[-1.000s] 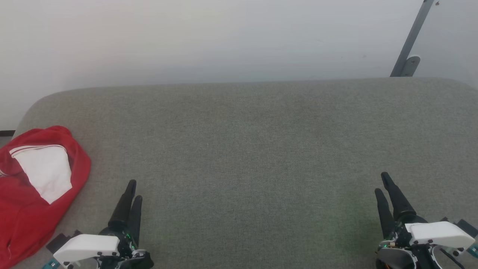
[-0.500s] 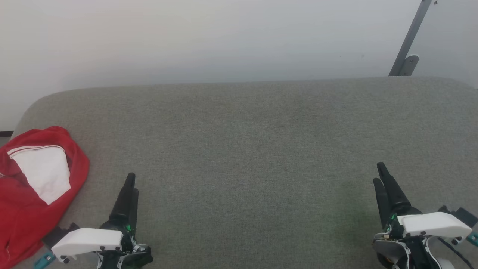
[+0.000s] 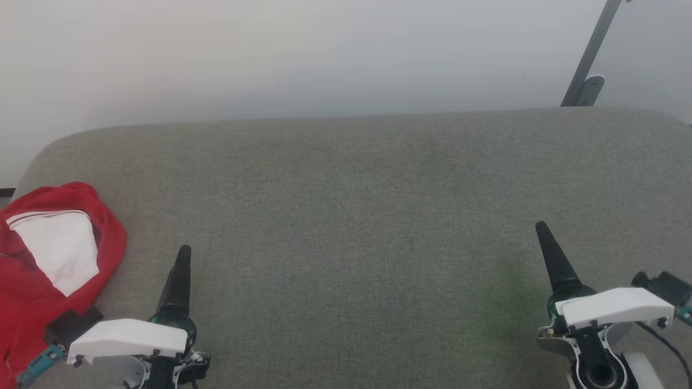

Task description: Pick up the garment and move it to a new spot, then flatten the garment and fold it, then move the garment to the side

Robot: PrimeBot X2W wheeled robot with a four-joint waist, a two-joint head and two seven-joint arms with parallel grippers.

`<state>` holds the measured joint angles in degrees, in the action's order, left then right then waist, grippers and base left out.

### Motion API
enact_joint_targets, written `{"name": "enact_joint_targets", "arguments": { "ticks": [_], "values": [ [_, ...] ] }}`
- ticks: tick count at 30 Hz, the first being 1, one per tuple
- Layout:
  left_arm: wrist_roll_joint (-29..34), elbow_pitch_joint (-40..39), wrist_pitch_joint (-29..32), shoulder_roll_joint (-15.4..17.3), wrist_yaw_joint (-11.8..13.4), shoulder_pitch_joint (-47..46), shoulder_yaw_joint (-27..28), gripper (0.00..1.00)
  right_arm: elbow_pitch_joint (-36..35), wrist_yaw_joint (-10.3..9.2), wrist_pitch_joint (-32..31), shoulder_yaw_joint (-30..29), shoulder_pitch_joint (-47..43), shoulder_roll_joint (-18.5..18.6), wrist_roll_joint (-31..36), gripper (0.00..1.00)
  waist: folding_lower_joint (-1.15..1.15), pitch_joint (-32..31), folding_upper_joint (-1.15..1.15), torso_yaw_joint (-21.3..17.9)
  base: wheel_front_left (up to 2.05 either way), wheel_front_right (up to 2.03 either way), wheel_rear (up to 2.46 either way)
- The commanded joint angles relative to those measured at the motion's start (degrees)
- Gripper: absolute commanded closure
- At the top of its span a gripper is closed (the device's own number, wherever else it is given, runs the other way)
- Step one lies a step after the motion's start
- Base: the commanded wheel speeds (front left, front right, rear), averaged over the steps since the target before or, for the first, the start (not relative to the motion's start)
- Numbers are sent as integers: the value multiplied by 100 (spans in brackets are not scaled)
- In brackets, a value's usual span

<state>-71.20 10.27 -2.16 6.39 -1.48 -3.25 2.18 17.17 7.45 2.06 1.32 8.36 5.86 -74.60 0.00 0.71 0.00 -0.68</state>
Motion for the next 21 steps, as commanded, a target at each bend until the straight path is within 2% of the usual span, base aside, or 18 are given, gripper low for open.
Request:
{"name": "enact_joint_targets", "arguments": {
  "ticks": [1,7,21],
  "values": [
    [242,-110,-56,44,40,-148,-5,0,-35,3,63,5,178,65,215,0,0,3,0,-1,0,0,0],
    [1033,-114,-179,134,108,-155,-17,0,78,3,187,14,279,93,1002,0,0,19,0,-16,0,0,0],
    [2507,-190,-431,247,176,-191,62,0,88,3,278,-87,412,133,2344,0,0,53,0,-38,0,0,0]
  ]
}}
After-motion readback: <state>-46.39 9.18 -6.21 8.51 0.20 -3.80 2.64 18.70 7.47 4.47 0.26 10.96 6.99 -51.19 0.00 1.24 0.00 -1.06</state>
